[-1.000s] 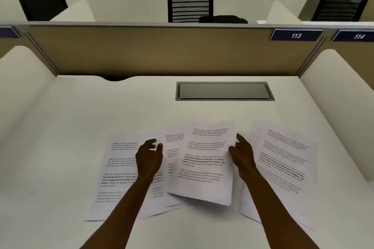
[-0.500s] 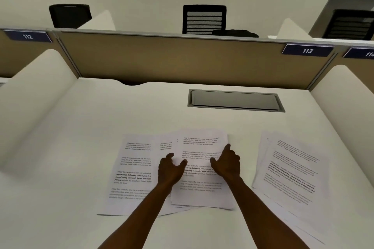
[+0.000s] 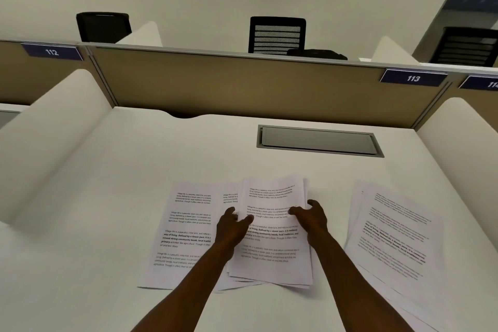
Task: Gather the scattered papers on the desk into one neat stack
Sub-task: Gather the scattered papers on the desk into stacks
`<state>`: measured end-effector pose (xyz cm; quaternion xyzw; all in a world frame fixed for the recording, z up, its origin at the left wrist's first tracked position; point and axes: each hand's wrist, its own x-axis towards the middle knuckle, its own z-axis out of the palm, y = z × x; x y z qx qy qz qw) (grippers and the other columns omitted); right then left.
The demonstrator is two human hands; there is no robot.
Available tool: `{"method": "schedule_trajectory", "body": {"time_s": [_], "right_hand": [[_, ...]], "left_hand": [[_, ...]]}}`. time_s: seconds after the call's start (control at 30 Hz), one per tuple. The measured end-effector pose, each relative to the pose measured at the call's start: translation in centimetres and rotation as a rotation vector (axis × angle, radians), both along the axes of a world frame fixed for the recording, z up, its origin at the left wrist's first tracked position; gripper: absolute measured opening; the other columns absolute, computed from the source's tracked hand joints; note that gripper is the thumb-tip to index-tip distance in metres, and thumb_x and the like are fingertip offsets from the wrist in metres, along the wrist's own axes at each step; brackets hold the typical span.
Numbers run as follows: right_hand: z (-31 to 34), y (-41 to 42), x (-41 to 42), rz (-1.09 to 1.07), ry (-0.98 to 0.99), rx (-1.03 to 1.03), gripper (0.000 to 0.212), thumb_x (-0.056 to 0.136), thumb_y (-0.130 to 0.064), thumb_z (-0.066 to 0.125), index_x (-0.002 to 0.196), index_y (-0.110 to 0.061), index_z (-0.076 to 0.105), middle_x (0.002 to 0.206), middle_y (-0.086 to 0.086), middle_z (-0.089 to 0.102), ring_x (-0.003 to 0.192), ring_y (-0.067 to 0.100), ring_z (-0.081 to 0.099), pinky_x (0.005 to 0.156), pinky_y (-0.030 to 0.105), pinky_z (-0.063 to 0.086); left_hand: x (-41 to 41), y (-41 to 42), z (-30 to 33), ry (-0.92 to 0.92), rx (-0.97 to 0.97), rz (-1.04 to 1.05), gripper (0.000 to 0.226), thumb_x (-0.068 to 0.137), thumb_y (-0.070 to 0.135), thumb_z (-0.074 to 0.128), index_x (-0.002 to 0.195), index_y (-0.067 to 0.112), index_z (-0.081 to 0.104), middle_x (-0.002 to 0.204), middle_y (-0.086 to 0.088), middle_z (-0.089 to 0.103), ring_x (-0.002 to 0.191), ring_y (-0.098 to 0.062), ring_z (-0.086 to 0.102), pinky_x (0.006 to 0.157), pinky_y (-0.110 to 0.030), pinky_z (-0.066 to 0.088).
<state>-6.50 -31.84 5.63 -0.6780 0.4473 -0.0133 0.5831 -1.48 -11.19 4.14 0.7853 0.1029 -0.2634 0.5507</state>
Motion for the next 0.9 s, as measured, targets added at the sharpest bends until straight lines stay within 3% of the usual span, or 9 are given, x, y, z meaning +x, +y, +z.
{"method": "schedule_trajectory", "body": {"time_s": [0.07,0.17,0.23,0.33,0.43,0.53,0.63,0.77,0.9], "right_hand": [[0.4,-0.2,-0.4,0.012,-0.056,-0.003,0.064,0.075,-0.008,0.074,0.135,-0.012,0.051,0.125,0.014,0.064,0.106,0.031,0.063,0.091,0.045,0.055],[1.2,0.1,-1.5,0.165,-0.099,-0.104,0.035,0.078,0.001,0.066,0.107,-0.019,0.066,0.111,0.011,0.071,0.088,0.021,0.067,0.074,0.034,0.057],[1.8,0.3,-2.2,0.240,-0.119,-0.187,0.033,0.080,0.001,0.062,0.096,-0.027,0.065,0.105,0.006,0.073,0.083,0.015,0.067,0.070,0.030,0.057],[2.8,0.0,-2.9,0.212,-0.249,-0.049,0.037,0.083,0.007,0.060,0.102,-0.025,0.066,0.102,0.007,0.073,0.087,0.028,0.072,0.079,0.047,0.061],[3.2,0.1,-2.8,0.109,-0.286,0.196,0.040,0.082,0.010,0.062,0.113,-0.015,0.065,0.104,0.012,0.073,0.091,0.037,0.072,0.080,0.054,0.060],[2.6,1.1,-1.9,0.120,-0.236,0.236,0.044,0.081,0.014,0.059,0.119,-0.007,0.062,0.109,0.016,0.071,0.098,0.041,0.069,0.086,0.055,0.057],[1.3,2.5,-1.2,0.204,-0.172,0.111,0.044,0.081,0.014,0.056,0.120,-0.004,0.062,0.113,0.018,0.070,0.098,0.036,0.068,0.086,0.052,0.057],[0.0,4.1,-0.7,0.344,-0.046,-0.276,0.039,0.082,0.002,0.054,0.117,-0.013,0.064,0.110,0.012,0.069,0.092,0.023,0.066,0.076,0.035,0.057],[-0.9,5.5,0.4,0.457,0.082,-0.548,0.041,0.084,-0.014,0.062,0.123,-0.006,0.057,0.118,0.016,0.062,0.109,0.032,0.059,0.092,0.043,0.052]], "left_hand": [[0.1,0.3,0.0,0.015,-0.022,-0.003,0.077,0.087,0.035,0.074,0.152,0.017,0.035,0.146,-0.010,0.050,0.129,-0.025,0.051,0.102,-0.034,0.042],[-0.3,1.2,0.2,-0.019,-0.037,0.002,0.066,0.086,0.034,0.074,0.145,0.022,0.046,0.140,-0.009,0.054,0.121,-0.021,0.054,0.103,-0.037,0.046],[-0.9,2.0,0.2,-0.101,0.019,0.041,0.058,0.086,0.033,0.074,0.138,0.024,0.053,0.138,-0.008,0.053,0.124,-0.023,0.052,0.105,-0.042,0.046],[-1.5,3.6,0.2,-0.190,0.127,0.177,0.053,0.086,0.033,0.074,0.135,0.024,0.055,0.139,-0.009,0.049,0.132,-0.028,0.044,0.109,-0.047,0.042],[-1.7,5.1,0.0,-0.185,0.159,0.244,0.053,0.087,0.036,0.072,0.135,0.021,0.054,0.140,-0.010,0.050,0.133,-0.031,0.043,0.111,-0.049,0.040],[-1.6,5.8,-0.4,-0.167,0.148,0.218,0.051,0.090,0.042,0.067,0.135,0.022,0.054,0.137,-0.011,0.053,0.129,-0.030,0.048,0.110,-0.050,0.041],[-1.3,5.9,-0.5,-0.157,0.186,0.167,0.053,0.090,0.048,0.064,0.135,0.022,0.054,0.137,-0.010,0.052,0.128,-0.029,0.049,0.110,-0.049,0.041],[-0.8,5.6,-0.6,-0.123,0.237,0.047,0.071,0.085,0.051,0.068,0.145,0.021,0.043,0.147,-0.011,0.042,0.135,-0.030,0.043,0.112,-0.047,0.039],[-0.6,5.0,-0.8,-0.146,0.349,-0.087,0.089,0.084,0.056,0.066,0.154,0.019,0.027,0.154,-0.013,0.033,0.140,-0.031,0.038,0.114,-0.044,0.036]]}}
